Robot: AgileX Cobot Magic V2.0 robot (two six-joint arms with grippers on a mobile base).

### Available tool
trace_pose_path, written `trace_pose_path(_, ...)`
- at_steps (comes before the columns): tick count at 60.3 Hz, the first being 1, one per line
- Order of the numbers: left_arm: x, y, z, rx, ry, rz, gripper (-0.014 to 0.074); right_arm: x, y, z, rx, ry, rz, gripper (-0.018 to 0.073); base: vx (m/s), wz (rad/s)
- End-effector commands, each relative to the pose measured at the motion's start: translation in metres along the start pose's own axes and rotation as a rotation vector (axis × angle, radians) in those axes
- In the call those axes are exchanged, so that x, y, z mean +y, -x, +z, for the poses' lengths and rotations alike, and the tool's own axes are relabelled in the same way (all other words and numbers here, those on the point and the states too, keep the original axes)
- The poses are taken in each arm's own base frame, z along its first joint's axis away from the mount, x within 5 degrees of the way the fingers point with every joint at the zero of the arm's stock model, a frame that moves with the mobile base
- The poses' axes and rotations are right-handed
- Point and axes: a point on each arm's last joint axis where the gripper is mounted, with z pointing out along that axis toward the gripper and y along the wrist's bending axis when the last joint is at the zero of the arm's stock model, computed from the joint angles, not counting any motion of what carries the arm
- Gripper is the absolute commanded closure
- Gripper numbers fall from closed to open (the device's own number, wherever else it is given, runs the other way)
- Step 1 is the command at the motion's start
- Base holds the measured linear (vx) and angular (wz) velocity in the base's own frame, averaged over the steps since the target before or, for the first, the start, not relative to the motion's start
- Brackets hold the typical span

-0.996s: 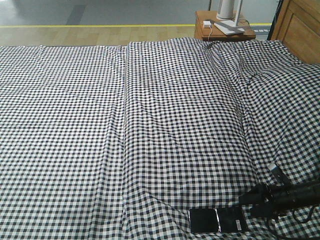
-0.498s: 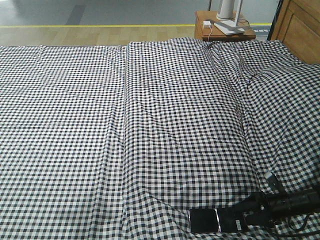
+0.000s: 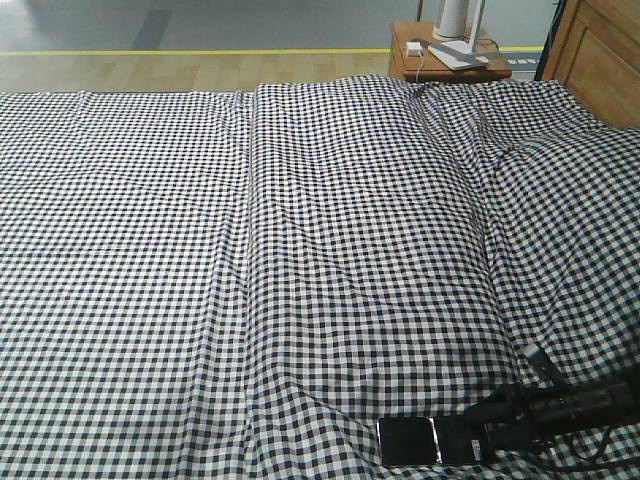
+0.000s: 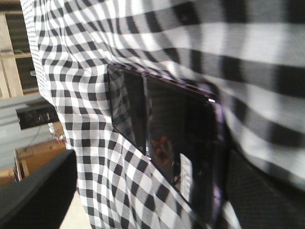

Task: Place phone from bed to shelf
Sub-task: 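Lower the right gripper over the black phone on the bed, then close the right gripper on the black phone's edge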

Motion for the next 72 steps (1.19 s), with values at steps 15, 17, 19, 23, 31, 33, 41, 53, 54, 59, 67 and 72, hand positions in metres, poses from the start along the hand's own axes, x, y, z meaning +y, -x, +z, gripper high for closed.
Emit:
trace_pose_path(15, 0.001, 0.015, -0.003, -0.106, 0.003, -0.009, 0.0596, 0.041, 0.021, 0.02, 0.062, 0.028, -0.13, -0.0034, 0.0, 0.0)
trace_pose_path(17, 0.001, 0.015, -0.003, -0.106, 0.003, -0.009, 0.0596, 0.042, 0.021, 0.021, 0.065, 0.026, -0.133, -0.0034, 0.0, 0.0)
trace_pose_path(19, 0.001, 0.015, -0.003, -0.106, 0.003, -0.009, 0.0596, 0.043, 0.021, 0.023, 0.068, 0.025, -0.135, -0.0034, 0.0, 0.0)
trace_pose_path(23, 0.001, 0.015, -0.003, -0.106, 0.003, -0.009, 0.0596, 0.043, 0.021, 0.024, 0.07, 0.022, -0.141, -0.0034, 0.0, 0.0)
trace_pose_path(31, 0.001, 0.015, -0.003, -0.106, 0.003, -0.009, 0.0596, 0.045, 0.024, 0.024, 0.036, 0.039, -0.13, -0.0034, 0.0, 0.0)
trace_pose_path(33, 0.001, 0.015, -0.003, -0.106, 0.003, -0.009, 0.0596, 0.046, 0.025, 0.024, 0.028, 0.047, -0.134, -0.0034, 0.0, 0.0)
trace_pose_path(41, 0.001, 0.015, -0.003, -0.106, 0.003, -0.009, 0.0596, 0.048, 0.029, 0.024, -0.015, 0.071, -0.144, -0.0034, 0.0, 0.0)
trace_pose_path(53, 0.001, 0.015, -0.003, -0.106, 0.003, -0.009, 0.0596, 0.048, 0.028, 0.025, -0.007, 0.076, -0.147, -0.0029, 0.0, 0.0)
trace_pose_path(54, 0.001, 0.015, -0.003, -0.106, 0.003, -0.009, 0.0596, 0.048, 0.027, 0.025, -0.004, 0.081, -0.145, -0.0028, 0.0, 0.0)
trace_pose_path(59, 0.001, 0.015, -0.003, -0.106, 0.003, -0.009, 0.0596, 0.046, 0.024, 0.028, 0.004, 0.107, -0.131, -0.0015, 0.0, 0.0)
trace_pose_path(67, 0.001, 0.015, -0.003, -0.106, 0.003, -0.009, 0.0596, 0.04, 0.018, 0.034, 0.021, 0.122, -0.111, 0.0019, 0.0, 0.0)
trace_pose_path(72, 0.001, 0.015, -0.003, -0.106, 0.003, -0.009, 0.0596, 0.038, 0.017, 0.036, 0.026, 0.123, -0.107, 0.0056, 0.0, 0.0)
